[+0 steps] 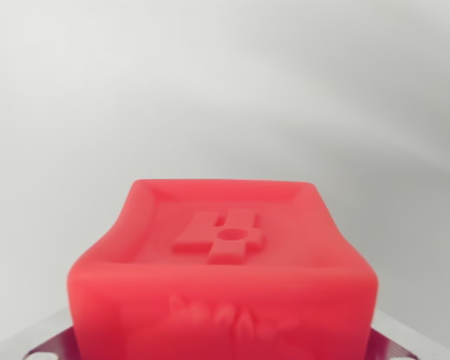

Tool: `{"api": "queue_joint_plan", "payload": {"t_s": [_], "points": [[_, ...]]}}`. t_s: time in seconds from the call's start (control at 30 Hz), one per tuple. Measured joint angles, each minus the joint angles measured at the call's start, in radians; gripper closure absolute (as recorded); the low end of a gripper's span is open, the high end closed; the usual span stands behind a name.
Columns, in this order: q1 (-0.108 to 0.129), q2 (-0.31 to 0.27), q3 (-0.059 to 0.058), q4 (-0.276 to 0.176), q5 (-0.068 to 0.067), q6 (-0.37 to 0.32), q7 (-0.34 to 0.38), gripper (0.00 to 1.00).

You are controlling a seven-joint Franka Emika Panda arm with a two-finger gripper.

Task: Destack cube

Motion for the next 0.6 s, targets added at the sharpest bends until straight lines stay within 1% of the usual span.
{"api": "queue_joint_plan", "payload": {"t_s": [0.6], "points": [[-0.043,0.055,0.0,0.077,0.001,-0.022,-0.036,1.0]]}}
